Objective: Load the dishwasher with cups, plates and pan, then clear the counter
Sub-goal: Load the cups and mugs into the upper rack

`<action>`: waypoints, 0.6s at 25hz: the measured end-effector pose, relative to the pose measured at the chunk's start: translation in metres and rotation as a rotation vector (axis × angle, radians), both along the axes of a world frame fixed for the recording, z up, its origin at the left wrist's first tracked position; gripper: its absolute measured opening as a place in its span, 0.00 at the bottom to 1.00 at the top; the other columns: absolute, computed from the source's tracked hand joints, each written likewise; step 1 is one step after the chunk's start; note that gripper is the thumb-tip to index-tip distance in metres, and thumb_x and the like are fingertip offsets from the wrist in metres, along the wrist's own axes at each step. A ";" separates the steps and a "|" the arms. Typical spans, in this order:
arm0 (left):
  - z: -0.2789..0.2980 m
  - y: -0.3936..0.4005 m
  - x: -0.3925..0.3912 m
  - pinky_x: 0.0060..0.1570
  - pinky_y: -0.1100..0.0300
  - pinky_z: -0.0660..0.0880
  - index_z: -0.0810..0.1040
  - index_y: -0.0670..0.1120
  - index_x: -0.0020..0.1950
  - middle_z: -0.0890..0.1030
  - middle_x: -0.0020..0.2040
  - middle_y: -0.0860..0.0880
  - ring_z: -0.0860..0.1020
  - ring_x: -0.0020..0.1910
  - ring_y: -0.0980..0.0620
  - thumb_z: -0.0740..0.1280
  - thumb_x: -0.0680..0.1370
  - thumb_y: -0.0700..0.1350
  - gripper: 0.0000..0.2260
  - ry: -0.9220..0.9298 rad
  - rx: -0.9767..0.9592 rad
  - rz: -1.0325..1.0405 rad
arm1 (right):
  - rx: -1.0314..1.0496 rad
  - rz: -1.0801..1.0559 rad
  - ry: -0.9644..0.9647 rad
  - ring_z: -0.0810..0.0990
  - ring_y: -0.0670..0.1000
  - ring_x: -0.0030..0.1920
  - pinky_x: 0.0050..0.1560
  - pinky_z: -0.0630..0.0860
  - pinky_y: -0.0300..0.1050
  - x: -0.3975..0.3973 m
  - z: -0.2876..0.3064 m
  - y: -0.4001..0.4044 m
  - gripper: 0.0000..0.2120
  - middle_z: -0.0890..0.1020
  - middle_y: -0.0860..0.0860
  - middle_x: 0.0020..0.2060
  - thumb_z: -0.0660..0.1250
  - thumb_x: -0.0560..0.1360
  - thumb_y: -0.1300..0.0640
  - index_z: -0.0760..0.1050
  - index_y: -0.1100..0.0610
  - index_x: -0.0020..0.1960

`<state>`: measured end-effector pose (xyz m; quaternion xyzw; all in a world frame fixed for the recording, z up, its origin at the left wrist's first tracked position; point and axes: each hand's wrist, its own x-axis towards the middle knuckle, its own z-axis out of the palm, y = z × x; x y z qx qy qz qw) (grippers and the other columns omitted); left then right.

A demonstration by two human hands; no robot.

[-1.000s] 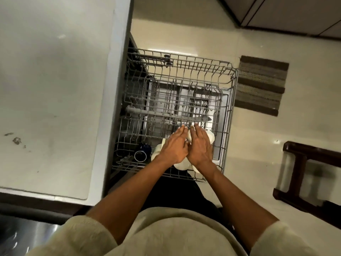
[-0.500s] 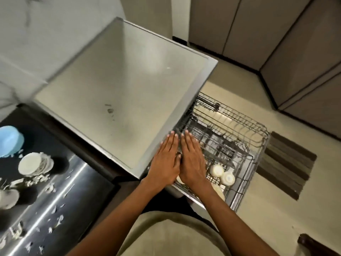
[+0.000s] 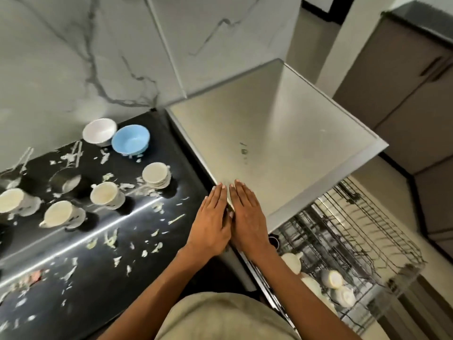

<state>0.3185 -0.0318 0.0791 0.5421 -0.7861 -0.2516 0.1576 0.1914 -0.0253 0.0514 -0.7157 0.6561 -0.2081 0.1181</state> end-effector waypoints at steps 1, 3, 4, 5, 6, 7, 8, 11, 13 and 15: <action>0.002 -0.002 0.020 0.79 0.58 0.43 0.49 0.44 0.81 0.47 0.81 0.50 0.45 0.80 0.55 0.51 0.81 0.52 0.30 0.016 -0.002 0.040 | -0.001 0.031 -0.010 0.60 0.54 0.79 0.78 0.59 0.52 0.018 0.002 -0.006 0.27 0.63 0.57 0.78 0.55 0.80 0.55 0.62 0.61 0.78; 0.003 -0.004 0.061 0.78 0.59 0.44 0.50 0.43 0.81 0.49 0.81 0.49 0.46 0.80 0.54 0.52 0.80 0.52 0.31 0.040 -0.008 0.115 | -0.007 0.081 -0.023 0.61 0.54 0.79 0.78 0.59 0.52 0.056 0.007 -0.017 0.27 0.64 0.58 0.78 0.59 0.80 0.56 0.63 0.61 0.78; 0.002 -0.006 0.079 0.79 0.57 0.45 0.51 0.42 0.81 0.50 0.81 0.48 0.47 0.80 0.53 0.53 0.80 0.52 0.32 0.048 -0.009 0.142 | -0.010 0.104 -0.029 0.61 0.55 0.78 0.78 0.59 0.52 0.072 0.009 -0.021 0.28 0.65 0.58 0.78 0.60 0.79 0.57 0.64 0.61 0.78; 0.001 -0.009 0.093 0.79 0.55 0.47 0.51 0.42 0.81 0.51 0.81 0.47 0.48 0.81 0.52 0.54 0.79 0.51 0.32 0.052 -0.004 0.161 | -0.010 0.124 -0.027 0.61 0.55 0.78 0.79 0.58 0.51 0.084 0.011 -0.025 0.28 0.65 0.58 0.78 0.61 0.79 0.57 0.63 0.61 0.78; 0.001 -0.012 0.107 0.79 0.54 0.49 0.51 0.41 0.81 0.51 0.81 0.46 0.48 0.81 0.52 0.55 0.78 0.50 0.33 0.061 0.000 0.186 | -0.008 0.147 -0.012 0.61 0.55 0.78 0.79 0.57 0.51 0.097 0.012 -0.030 0.28 0.65 0.58 0.78 0.62 0.79 0.58 0.63 0.61 0.78; 0.000 -0.014 0.118 0.79 0.54 0.49 0.51 0.41 0.81 0.51 0.81 0.46 0.48 0.81 0.53 0.56 0.78 0.48 0.33 0.074 0.003 0.214 | -0.003 0.165 0.004 0.61 0.55 0.78 0.79 0.57 0.51 0.108 0.011 -0.035 0.28 0.65 0.58 0.77 0.62 0.79 0.58 0.63 0.61 0.78; -0.001 -0.017 0.131 0.79 0.54 0.49 0.51 0.41 0.81 0.51 0.81 0.46 0.47 0.81 0.53 0.57 0.78 0.47 0.33 0.094 0.004 0.247 | -0.002 0.180 0.021 0.62 0.56 0.78 0.79 0.57 0.51 0.120 0.011 -0.041 0.28 0.66 0.58 0.77 0.62 0.79 0.58 0.64 0.61 0.78; -0.001 -0.027 0.156 0.79 0.56 0.46 0.49 0.42 0.81 0.49 0.81 0.47 0.45 0.80 0.54 0.60 0.79 0.42 0.33 0.151 0.045 0.315 | -0.034 0.206 0.060 0.68 0.59 0.74 0.76 0.65 0.55 0.151 0.012 -0.060 0.27 0.71 0.60 0.72 0.68 0.76 0.60 0.70 0.60 0.74; -0.002 -0.032 0.167 0.78 0.59 0.44 0.50 0.42 0.81 0.49 0.81 0.47 0.44 0.79 0.57 0.62 0.78 0.38 0.34 0.163 0.066 0.317 | -0.045 0.190 0.109 0.72 0.59 0.68 0.70 0.72 0.55 0.165 0.012 -0.071 0.26 0.75 0.60 0.68 0.72 0.73 0.61 0.74 0.58 0.71; -0.004 -0.036 0.173 0.77 0.65 0.42 0.51 0.43 0.81 0.51 0.81 0.48 0.46 0.78 0.59 0.63 0.78 0.36 0.34 0.172 0.070 0.298 | -0.051 0.148 0.136 0.73 0.57 0.64 0.63 0.75 0.52 0.172 0.012 -0.078 0.24 0.75 0.58 0.64 0.73 0.72 0.62 0.76 0.55 0.67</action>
